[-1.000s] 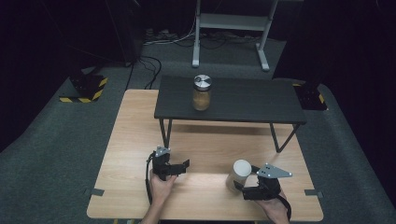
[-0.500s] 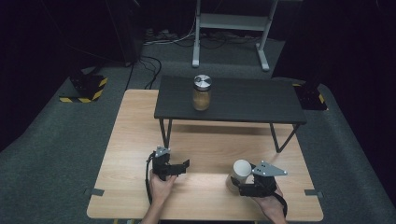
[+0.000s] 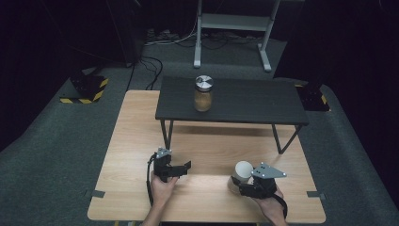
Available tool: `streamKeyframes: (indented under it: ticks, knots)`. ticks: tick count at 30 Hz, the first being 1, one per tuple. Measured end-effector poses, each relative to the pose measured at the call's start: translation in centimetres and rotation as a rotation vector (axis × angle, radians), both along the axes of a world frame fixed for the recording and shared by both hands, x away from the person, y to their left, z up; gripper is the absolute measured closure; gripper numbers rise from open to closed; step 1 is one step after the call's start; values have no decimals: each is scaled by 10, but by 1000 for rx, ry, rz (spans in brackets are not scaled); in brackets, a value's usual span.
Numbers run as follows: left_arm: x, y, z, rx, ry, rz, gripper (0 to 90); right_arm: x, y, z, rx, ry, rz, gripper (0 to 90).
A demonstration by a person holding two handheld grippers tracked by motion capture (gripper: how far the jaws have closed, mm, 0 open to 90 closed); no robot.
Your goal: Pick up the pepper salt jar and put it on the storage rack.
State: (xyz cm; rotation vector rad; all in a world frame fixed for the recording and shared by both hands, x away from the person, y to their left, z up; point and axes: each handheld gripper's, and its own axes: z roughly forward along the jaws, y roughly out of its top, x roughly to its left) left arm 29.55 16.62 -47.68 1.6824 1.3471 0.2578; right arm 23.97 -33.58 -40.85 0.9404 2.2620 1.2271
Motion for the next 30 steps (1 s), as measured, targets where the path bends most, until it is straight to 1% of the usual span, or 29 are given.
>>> streamKeyframes:
  ticks: [1, 4, 18, 27, 30]
  knots:
    - [0, 0, 0, 0, 0, 0, 5, -2, 1, 0, -5, -7, 1, 335]
    - [0, 0, 0, -1, 2, -1, 5, -4, 3, 1, -13, -15, -1, 340]
    - [1, 1, 0, -6, 4, -1, 5, -7, 3, -2, 2, -20, -17, 348]
    - [0, 1, -1, -9, 0, 0, 6, -7, 2, 1, -17, -29, -12, 349]
    - [0, 1, -1, -8, 1, -1, 6, -6, 0, 2, -11, -27, -15, 350]
